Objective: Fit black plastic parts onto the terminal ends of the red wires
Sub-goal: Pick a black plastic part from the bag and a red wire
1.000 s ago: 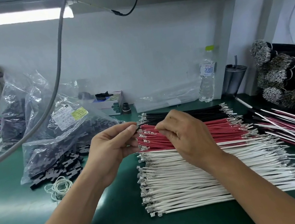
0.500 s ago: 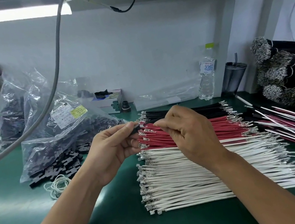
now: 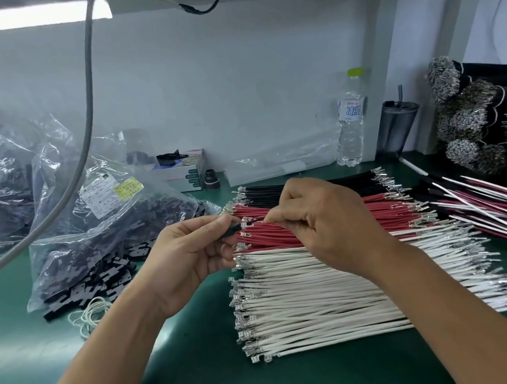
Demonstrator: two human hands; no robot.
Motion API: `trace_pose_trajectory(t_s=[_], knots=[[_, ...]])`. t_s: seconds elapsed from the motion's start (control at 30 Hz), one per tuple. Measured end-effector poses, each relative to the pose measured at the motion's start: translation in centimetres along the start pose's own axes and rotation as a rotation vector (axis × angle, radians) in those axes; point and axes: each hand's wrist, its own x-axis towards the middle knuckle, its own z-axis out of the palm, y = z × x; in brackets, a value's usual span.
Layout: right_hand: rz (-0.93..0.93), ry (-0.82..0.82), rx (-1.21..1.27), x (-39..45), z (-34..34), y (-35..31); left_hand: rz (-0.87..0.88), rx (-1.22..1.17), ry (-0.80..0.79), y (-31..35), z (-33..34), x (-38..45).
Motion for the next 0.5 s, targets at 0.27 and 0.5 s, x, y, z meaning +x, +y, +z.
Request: trace_pose_trajectory(t_s=[0.27, 0.5], knots=[[0.018, 0.008, 0.017, -0.17, 0.01, -0.54, -0.041, 0.009, -0.035, -0.01, -0.26, 0.04], [0.002, 0.055, 0.051, -0.43, 0.67, -0.40, -0.098, 0.009, -0.066, -0.01, -0.50, 0.08]])
